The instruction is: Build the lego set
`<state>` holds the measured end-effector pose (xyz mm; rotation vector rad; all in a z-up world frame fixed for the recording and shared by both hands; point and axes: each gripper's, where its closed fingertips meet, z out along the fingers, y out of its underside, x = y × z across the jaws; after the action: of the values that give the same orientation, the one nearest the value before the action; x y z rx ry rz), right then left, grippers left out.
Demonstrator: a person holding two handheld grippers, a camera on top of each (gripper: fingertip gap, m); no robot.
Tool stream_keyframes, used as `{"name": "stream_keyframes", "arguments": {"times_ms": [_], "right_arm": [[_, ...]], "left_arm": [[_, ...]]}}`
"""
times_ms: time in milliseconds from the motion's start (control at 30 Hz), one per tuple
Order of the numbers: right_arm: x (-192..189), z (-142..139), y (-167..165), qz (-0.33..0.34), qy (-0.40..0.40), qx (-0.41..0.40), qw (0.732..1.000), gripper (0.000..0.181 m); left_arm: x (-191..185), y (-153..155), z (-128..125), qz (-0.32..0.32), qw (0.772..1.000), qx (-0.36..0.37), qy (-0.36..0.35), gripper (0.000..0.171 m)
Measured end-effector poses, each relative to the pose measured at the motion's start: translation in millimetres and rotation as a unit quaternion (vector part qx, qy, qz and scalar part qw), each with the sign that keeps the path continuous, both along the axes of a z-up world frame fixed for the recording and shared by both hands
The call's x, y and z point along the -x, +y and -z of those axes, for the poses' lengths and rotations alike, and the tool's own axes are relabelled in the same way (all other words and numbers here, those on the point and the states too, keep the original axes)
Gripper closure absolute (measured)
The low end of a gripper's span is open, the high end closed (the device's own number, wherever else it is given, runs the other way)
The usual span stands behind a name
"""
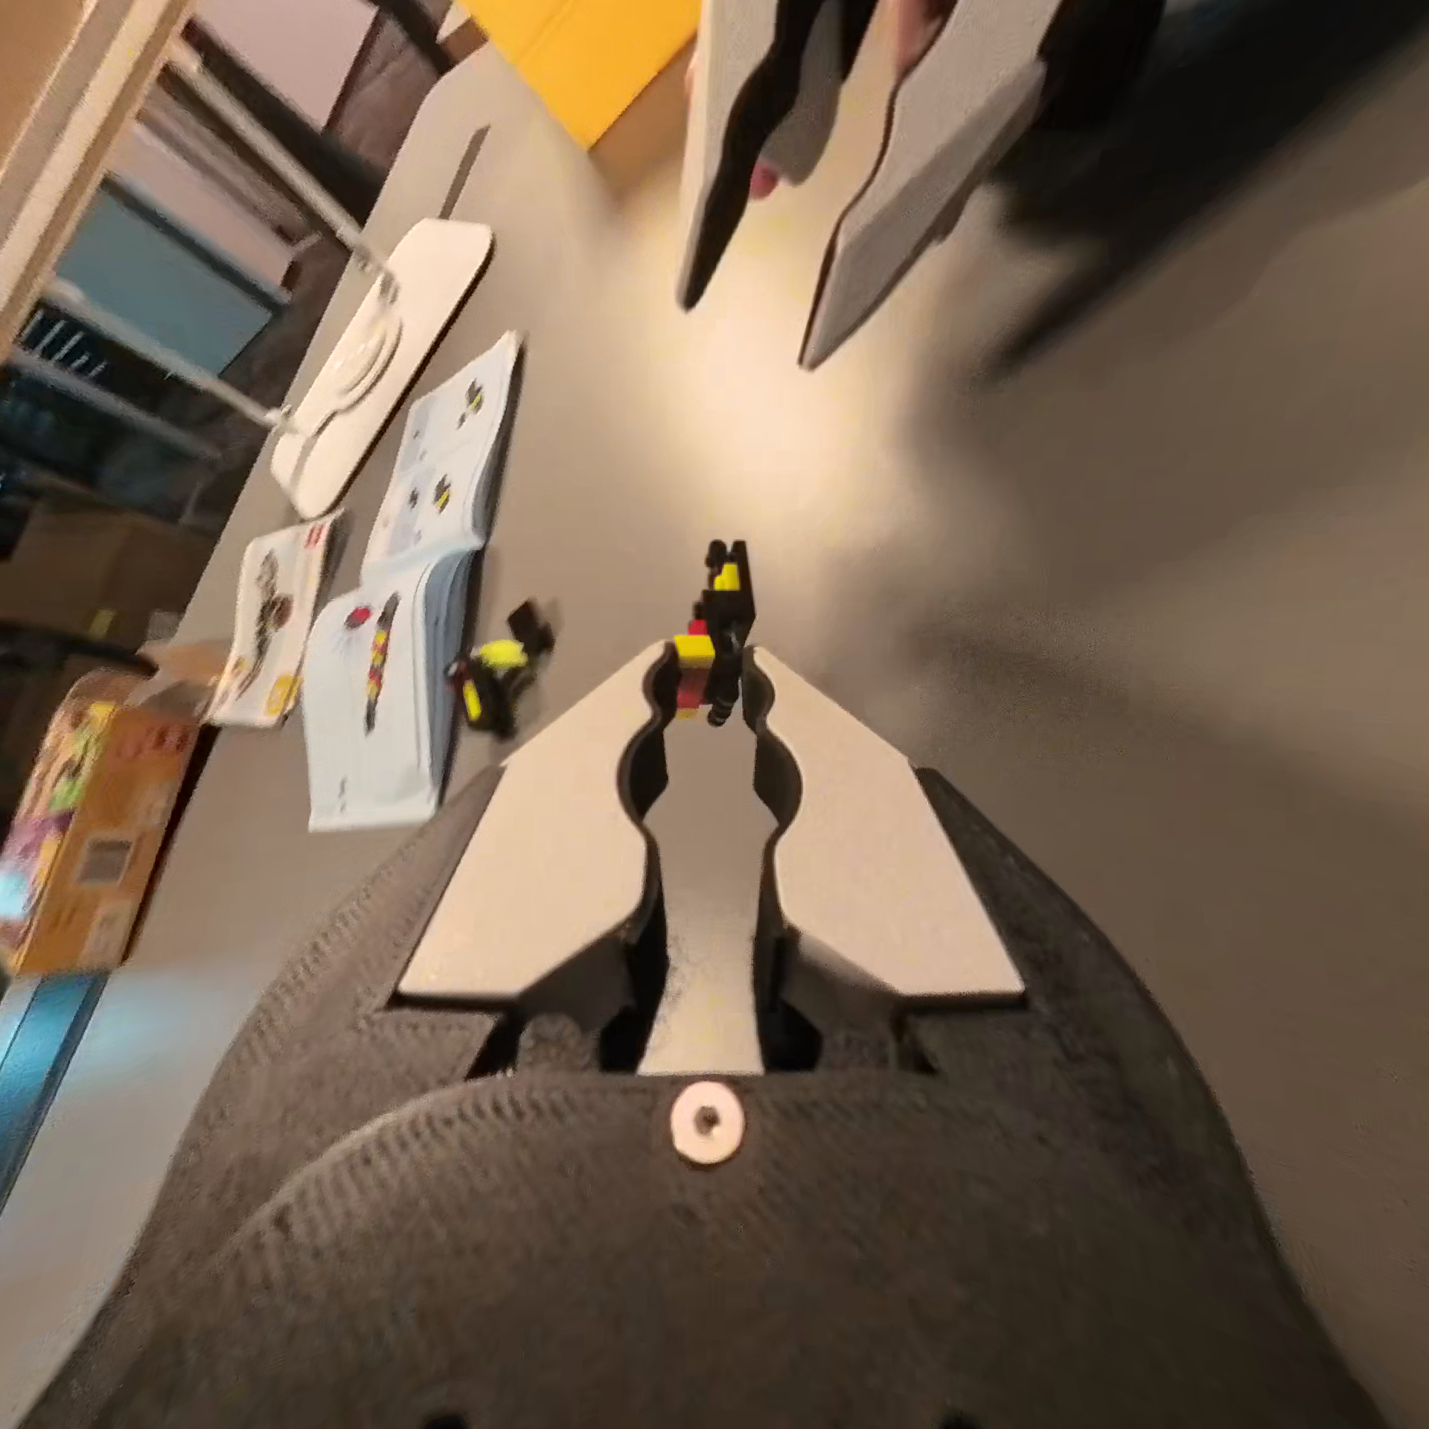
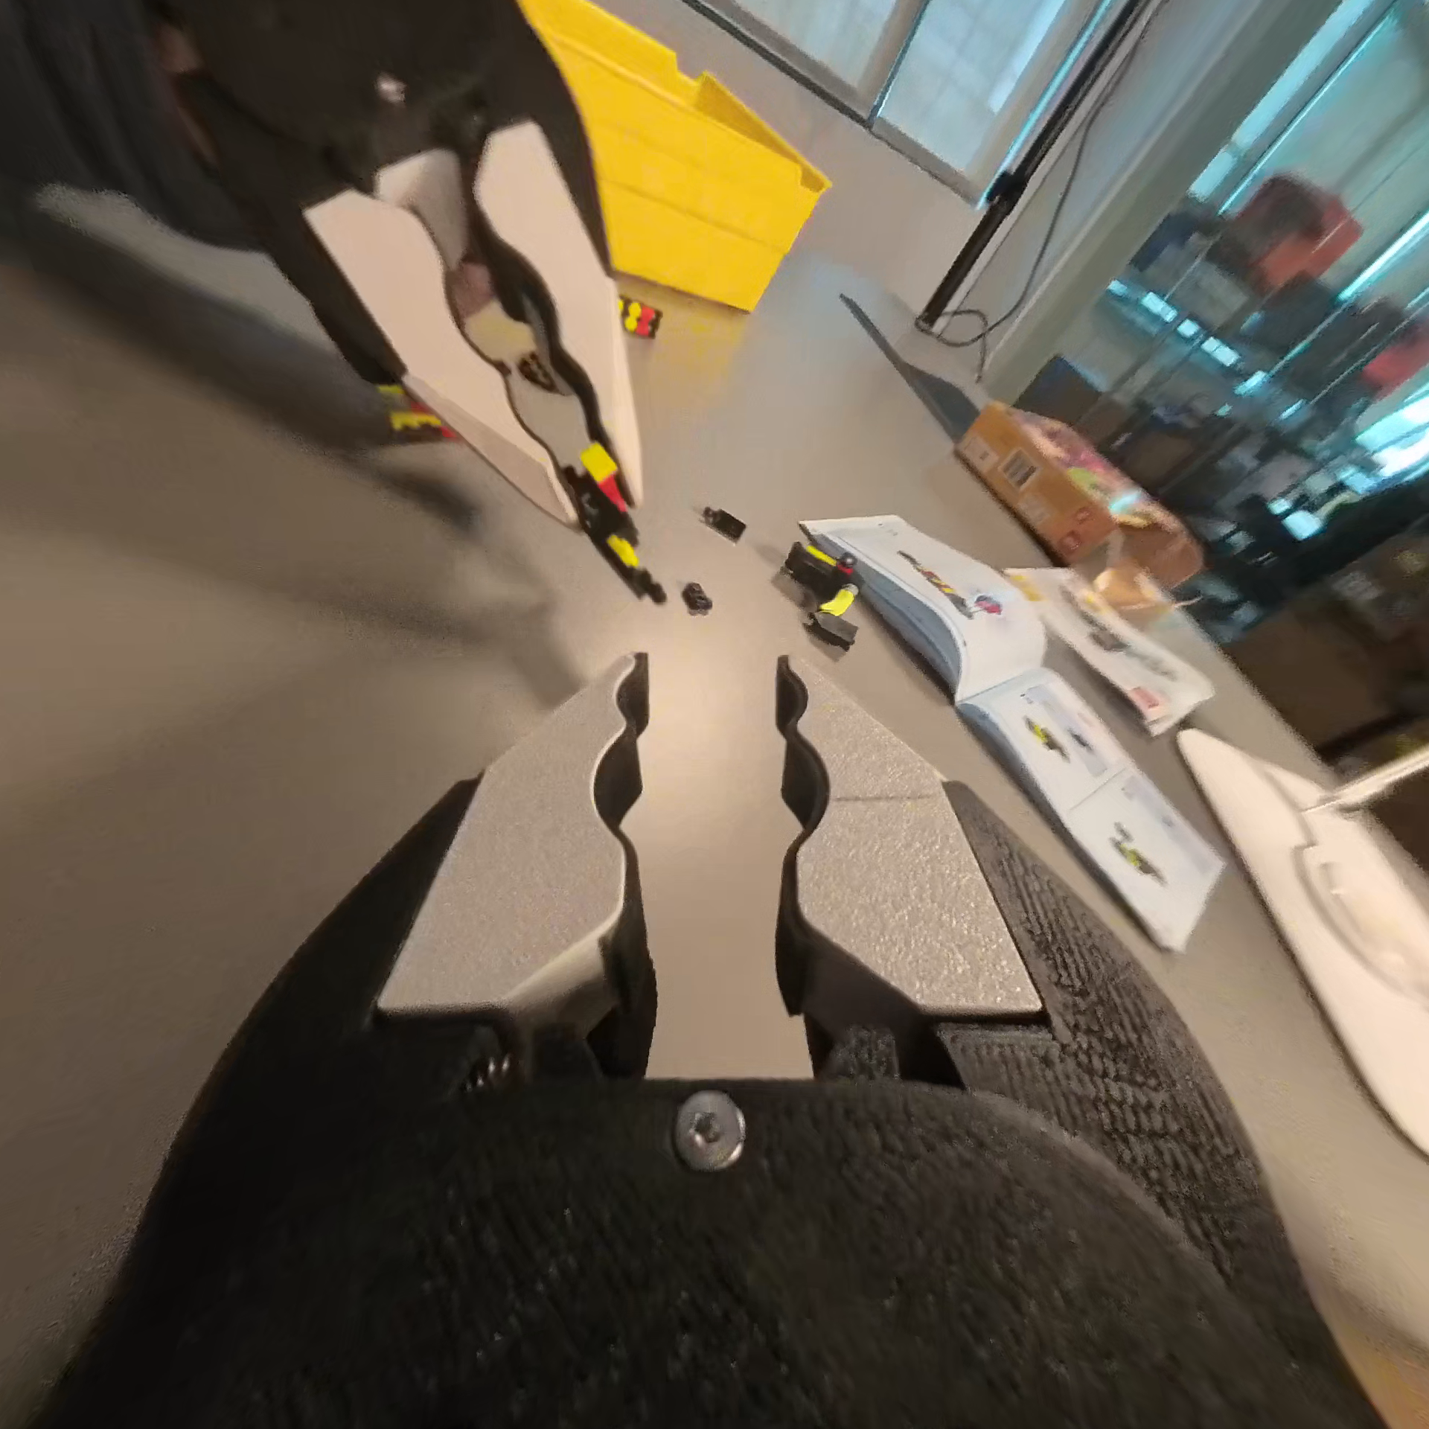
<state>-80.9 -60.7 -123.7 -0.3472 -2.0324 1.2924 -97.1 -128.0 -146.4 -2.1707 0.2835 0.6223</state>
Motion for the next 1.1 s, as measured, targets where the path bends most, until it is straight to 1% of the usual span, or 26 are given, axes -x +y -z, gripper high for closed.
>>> {"name": "stream_keyframes", "arguments": {"times_ms": [100,200,267,300,400,467,533,733,833,900,967,1100], "right_arm": [[12,4,-13,-0.016,-0.075,0.031,0.997,0.150],[29,13,-33,-0.042,-0.132,0.029,0.990,0.150],[40,18,-44,-0.059,-0.155,0.019,0.986,0.152],[45,23,-48,-0.069,-0.170,0.009,0.983,0.152],[58,35,-57,-0.093,-0.204,-0.020,0.974,0.157],[61,43,-60,-0.106,-0.233,-0.040,0.966,0.159],[61,50,-62,-0.115,-0.252,-0.059,0.959,0.160],[64,54,-61,-0.106,-0.230,-0.085,0.964,0.166],[67,55,-61,-0.105,-0.236,-0.082,0.962,0.169],[66,55,-61,-0.107,-0.239,-0.083,0.961,0.175],[67,55,-62,-0.105,-0.237,-0.084,0.962,0.175],[73,54,-58,-0.079,-0.221,-0.086,0.968,0.175]], "left_arm": [[10,-26,-8,-0.058,0.998,-0.021,0.000,0.156],[28,-46,-16,-0.114,0.992,-0.061,0.012,0.156],[37,-53,-22,-0.126,0.987,-0.086,0.042,0.156],[43,-56,-26,-0.135,0.983,-0.098,0.072,0.156],[56,-65,-27,-0.150,0.972,-0.091,0.157,0.156],[55,-64,-23,-0.142,0.970,-0.088,0.179,0.157],[52,-61,-21,-0.133,0.970,-0.090,0.183,0.157],[52,-60,-18,-0.126,0.973,-0.099,0.164,0.157],[52,-59,-18,-0.122,0.975,-0.105,0.153,0.157],[52,-59,-16,-0.121,0.976,-0.105,0.145,0.157],[52,-59,-17,-0.121,0.976,-0.110,0.141,0.157],[52,-59,-18,-0.121,0.976,-0.115,0.137,0.157]]}}
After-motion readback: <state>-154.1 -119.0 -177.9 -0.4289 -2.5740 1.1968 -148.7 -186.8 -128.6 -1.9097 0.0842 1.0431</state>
